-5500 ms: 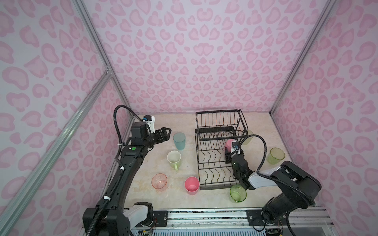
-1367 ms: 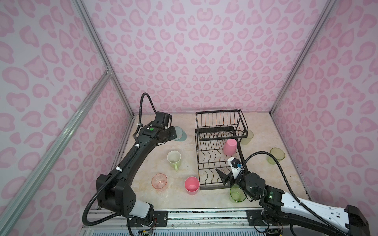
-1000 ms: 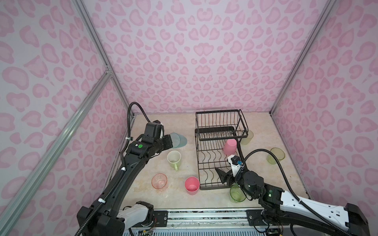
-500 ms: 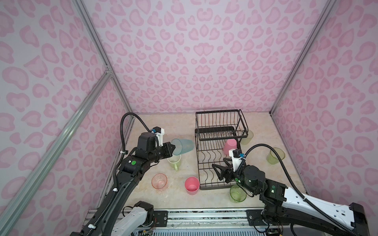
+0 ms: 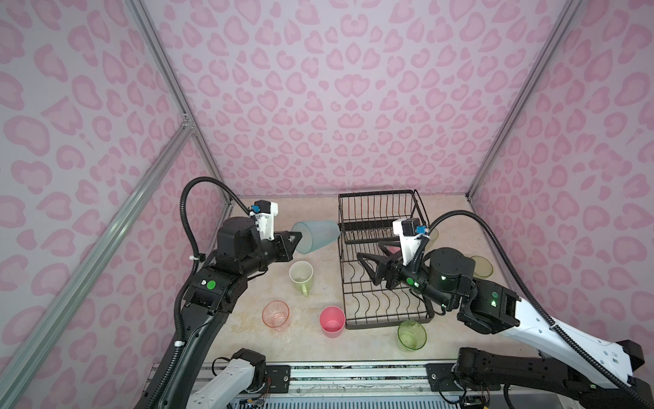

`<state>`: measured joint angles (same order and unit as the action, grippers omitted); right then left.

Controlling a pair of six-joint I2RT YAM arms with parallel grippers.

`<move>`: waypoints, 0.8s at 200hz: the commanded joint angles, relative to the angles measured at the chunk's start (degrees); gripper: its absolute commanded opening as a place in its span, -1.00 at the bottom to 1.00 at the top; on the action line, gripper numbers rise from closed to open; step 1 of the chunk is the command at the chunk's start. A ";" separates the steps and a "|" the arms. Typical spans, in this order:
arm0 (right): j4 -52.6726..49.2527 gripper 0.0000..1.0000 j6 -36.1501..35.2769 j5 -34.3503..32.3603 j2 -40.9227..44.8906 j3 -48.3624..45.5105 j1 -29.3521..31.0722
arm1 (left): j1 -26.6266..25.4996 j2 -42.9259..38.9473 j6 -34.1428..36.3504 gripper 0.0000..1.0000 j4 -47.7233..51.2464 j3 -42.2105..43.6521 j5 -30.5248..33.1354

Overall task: Load the cups into the dish rack
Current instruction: 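Raise the teal cup above the rack while the right gripper reaches toward it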

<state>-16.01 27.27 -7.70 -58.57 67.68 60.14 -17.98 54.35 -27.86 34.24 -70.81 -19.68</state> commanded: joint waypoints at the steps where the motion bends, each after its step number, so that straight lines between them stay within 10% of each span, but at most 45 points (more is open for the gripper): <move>1: -3.87 0.66 2.40 6.16 -3.33 4.32 -4.77 | 0.05 1.55 0.96 -0.94 -1.25 -3.98 -1.24; 48: -3.40 0.66 7.25 15.21 -10.39 12.80 -15.09 | 0.04 6.95 -0.86 -0.94 -9.97 -8.19 -2.50; 160: 23.00 0.60 46.38 30.21 -19.84 10.15 -31.81 | -0.04 18.39 -11.46 -0.93 -46.99 0.21 -8.08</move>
<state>-1.52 63.26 19.90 -76.90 78.32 28.80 -17.96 70.37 -36.18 1.45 -71.31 -24.86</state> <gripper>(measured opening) 0.802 0.079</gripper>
